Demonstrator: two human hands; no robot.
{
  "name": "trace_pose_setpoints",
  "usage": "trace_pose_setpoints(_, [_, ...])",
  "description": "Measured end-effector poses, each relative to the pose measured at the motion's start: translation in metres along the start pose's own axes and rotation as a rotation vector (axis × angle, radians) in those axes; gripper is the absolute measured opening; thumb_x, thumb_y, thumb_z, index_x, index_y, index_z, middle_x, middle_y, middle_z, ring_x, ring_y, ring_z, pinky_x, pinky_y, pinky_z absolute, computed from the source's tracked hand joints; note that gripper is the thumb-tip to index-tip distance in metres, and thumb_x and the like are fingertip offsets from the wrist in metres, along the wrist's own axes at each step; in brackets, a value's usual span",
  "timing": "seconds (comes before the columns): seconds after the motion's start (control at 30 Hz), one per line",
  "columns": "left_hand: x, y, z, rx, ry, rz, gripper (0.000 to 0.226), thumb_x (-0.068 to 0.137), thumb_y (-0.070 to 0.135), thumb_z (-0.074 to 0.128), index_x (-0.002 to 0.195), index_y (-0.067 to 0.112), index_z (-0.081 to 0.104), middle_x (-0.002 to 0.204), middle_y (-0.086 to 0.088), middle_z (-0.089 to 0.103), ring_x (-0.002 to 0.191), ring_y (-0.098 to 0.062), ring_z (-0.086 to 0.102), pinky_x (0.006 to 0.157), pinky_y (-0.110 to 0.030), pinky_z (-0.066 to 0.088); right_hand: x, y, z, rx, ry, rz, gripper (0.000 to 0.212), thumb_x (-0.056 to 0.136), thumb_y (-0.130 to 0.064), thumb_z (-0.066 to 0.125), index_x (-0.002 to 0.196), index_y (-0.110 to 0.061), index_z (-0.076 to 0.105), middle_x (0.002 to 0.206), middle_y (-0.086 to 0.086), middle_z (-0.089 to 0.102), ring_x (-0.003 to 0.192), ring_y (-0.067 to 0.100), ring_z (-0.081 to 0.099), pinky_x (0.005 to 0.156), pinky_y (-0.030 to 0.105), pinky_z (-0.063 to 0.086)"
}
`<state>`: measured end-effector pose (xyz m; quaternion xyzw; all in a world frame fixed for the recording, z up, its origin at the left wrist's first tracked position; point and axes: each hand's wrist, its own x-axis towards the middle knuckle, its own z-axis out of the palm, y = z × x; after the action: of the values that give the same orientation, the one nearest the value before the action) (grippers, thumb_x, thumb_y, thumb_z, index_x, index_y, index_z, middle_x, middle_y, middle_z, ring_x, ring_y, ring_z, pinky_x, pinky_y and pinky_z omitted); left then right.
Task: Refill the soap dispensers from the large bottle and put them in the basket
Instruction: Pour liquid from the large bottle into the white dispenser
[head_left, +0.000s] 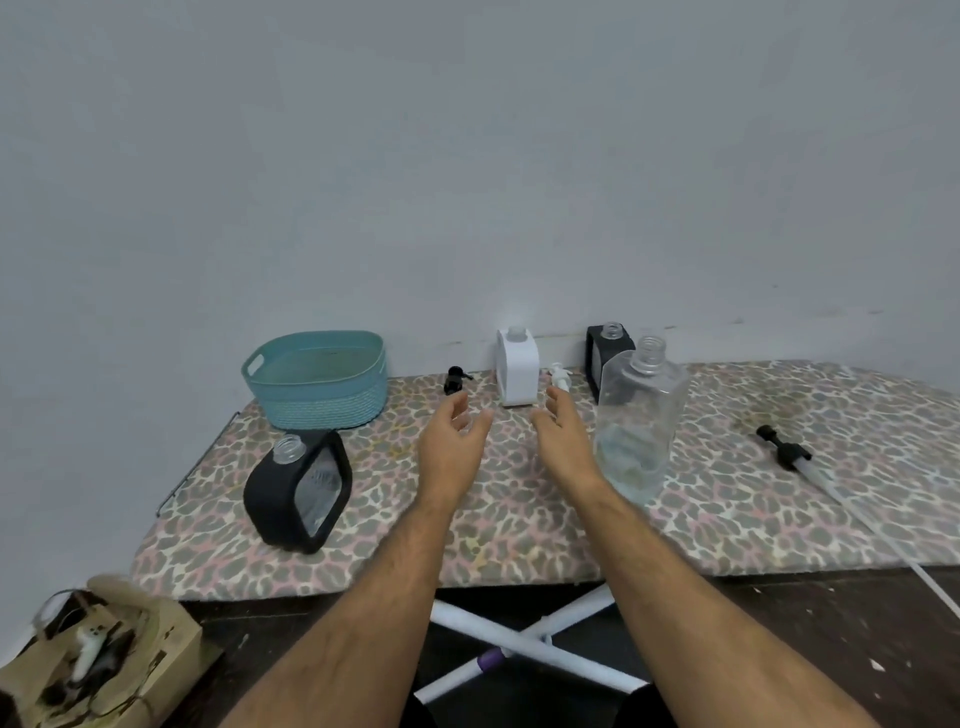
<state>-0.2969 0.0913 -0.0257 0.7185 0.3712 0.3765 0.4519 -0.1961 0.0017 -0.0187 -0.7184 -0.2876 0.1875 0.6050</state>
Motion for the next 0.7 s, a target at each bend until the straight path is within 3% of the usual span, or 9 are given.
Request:
trace_pose_setpoints(0.1, [0.031, 0.0, 0.011, -0.067, -0.041, -0.053, 0.056, 0.093, 0.037, 0.065, 0.142, 0.017, 0.048, 0.141, 0.001, 0.055, 0.118, -0.009, 0.055, 0.103, -0.03, 0.044, 0.025, 0.006, 0.008, 0.036, 0.047, 0.032, 0.048, 0.105, -0.025, 0.039, 0.151, -0.018, 0.03, 0.146, 0.002, 0.045, 0.119, 0.012, 0.047, 0.099, 0.027, 0.037])
trace_pose_setpoints(0.2, [0.062, -0.003, 0.023, -0.114, -0.062, -0.085, 0.059, 0.093, 0.038, 0.065, 0.144, 0.015, 0.047, 0.142, -0.004, 0.054, 0.124, -0.014, 0.054, 0.098, -0.027, 0.044, 0.055, 0.012, 0.017, 0.089, 0.091, 0.062, 0.043, 0.105, -0.03, 0.036, 0.146, -0.017, 0.037, 0.143, 0.0, 0.049, 0.126, 0.017, 0.048, 0.109, 0.036, 0.038])
trace_pose_setpoints(0.3, [0.085, -0.005, 0.037, -0.145, -0.1, -0.105, 0.063, 0.093, 0.037, 0.064, 0.146, 0.01, 0.043, 0.146, -0.009, 0.05, 0.128, -0.016, 0.05, 0.095, -0.022, 0.039, 0.078, 0.015, 0.024, 0.153, 0.134, 0.072, 0.033, 0.106, -0.036, 0.03, 0.121, -0.019, 0.053, 0.123, 0.001, 0.058, 0.113, 0.018, 0.054, 0.097, 0.034, 0.042])
trace_pose_setpoints(0.43, [0.101, -0.006, 0.057, -0.176, -0.167, -0.118, 0.068, 0.092, 0.033, 0.067, 0.148, 0.008, 0.039, 0.147, -0.008, 0.048, 0.126, -0.013, 0.051, 0.097, -0.022, 0.041, 0.099, 0.017, 0.029, 0.359, 0.112, 0.146, 0.057, 0.1, -0.061, 0.016, 0.122, -0.027, 0.056, 0.116, -0.011, 0.061, 0.112, 0.012, 0.056, 0.104, 0.032, 0.041])
trace_pose_setpoints(0.57, [0.109, -0.011, 0.072, -0.227, -0.209, -0.089, 0.071, 0.088, 0.026, 0.073, 0.148, 0.01, 0.037, 0.142, -0.003, 0.051, 0.119, -0.008, 0.05, 0.099, -0.025, 0.046, 0.112, 0.024, 0.032, 0.376, 0.118, 0.185, 0.094, 0.08, -0.086, 0.011, 0.135, -0.024, 0.054, 0.132, -0.004, 0.062, 0.119, 0.012, 0.059, 0.111, 0.038, 0.04])
trace_pose_setpoints(0.63, [0.11, -0.012, 0.076, -0.231, -0.227, -0.065, 0.07, 0.087, 0.022, 0.074, 0.147, 0.012, 0.038, 0.131, 0.004, 0.054, 0.116, -0.008, 0.053, 0.092, -0.021, 0.047, 0.114, 0.025, 0.031, 0.36, 0.097, 0.168, 0.087, 0.08, -0.084, 0.008, 0.119, -0.031, 0.065, 0.116, -0.005, 0.071, 0.109, 0.01, 0.065, 0.103, 0.033, 0.046])
trace_pose_setpoints(0.7, [0.111, -0.016, 0.08, -0.233, -0.23, -0.04, 0.07, 0.084, 0.025, 0.077, 0.144, 0.016, 0.043, 0.128, 0.006, 0.057, 0.117, -0.009, 0.055, 0.096, -0.026, 0.049, 0.114, 0.024, 0.031, 0.354, 0.073, 0.156, 0.078, 0.089, -0.075, 0.005, 0.102, -0.034, 0.07, 0.101, -0.006, 0.075, 0.101, 0.01, 0.069, 0.093, 0.028, 0.049])
